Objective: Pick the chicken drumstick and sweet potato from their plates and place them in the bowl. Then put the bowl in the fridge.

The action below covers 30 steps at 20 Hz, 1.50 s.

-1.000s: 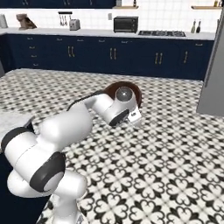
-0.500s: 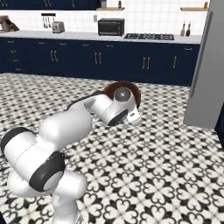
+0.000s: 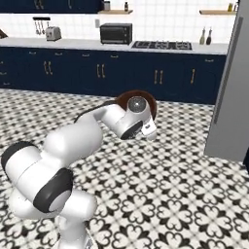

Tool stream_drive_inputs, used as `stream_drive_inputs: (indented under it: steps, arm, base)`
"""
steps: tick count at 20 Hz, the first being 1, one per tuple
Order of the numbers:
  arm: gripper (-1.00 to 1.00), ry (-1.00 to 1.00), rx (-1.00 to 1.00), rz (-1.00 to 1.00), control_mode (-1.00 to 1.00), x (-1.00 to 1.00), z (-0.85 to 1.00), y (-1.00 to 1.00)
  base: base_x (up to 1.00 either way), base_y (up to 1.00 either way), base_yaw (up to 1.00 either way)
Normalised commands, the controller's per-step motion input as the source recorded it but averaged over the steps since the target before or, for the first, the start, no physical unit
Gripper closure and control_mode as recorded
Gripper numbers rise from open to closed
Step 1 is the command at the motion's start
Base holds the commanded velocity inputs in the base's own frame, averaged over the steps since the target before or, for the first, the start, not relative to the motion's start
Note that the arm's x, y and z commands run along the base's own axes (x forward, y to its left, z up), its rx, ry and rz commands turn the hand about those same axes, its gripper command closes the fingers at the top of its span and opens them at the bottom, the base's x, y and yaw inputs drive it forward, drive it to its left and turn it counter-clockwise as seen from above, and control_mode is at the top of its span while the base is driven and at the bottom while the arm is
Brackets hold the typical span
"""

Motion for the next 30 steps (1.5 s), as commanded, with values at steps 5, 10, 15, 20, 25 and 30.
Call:
stream_drive_inputs:
  steps: [5,10,15,20,25,30]
  arm:
    - [1.00,0.00,0.00,0.00,1.00,0.00,0.00,0.00]
    - [1.00,0.00,0.00,0.00,1.00,0.00,0.00,0.00]
    - [1.00,0.00,0.00,0.00,1.00,0.00,0.00,0.00]
    - [1.00,0.00,0.00,0.00,1.00,0.00,0.00,0.00]
    - [1.00,0.00,0.00,0.00,1.00,0.00,0.00,0.00]
    - [1.00,0.00,0.00,0.00,1.00,0.00,0.00,0.00]
  base:
    - [1.00,0.16,-0.08]
    - [1.00,0.24,-0.09]
    - [1.00,0.44,-0.15]
    - [1.00,0.61,-0.21]
    - [1.00,0.55,-0.23]
    - [1.00,0.50,-0.35]
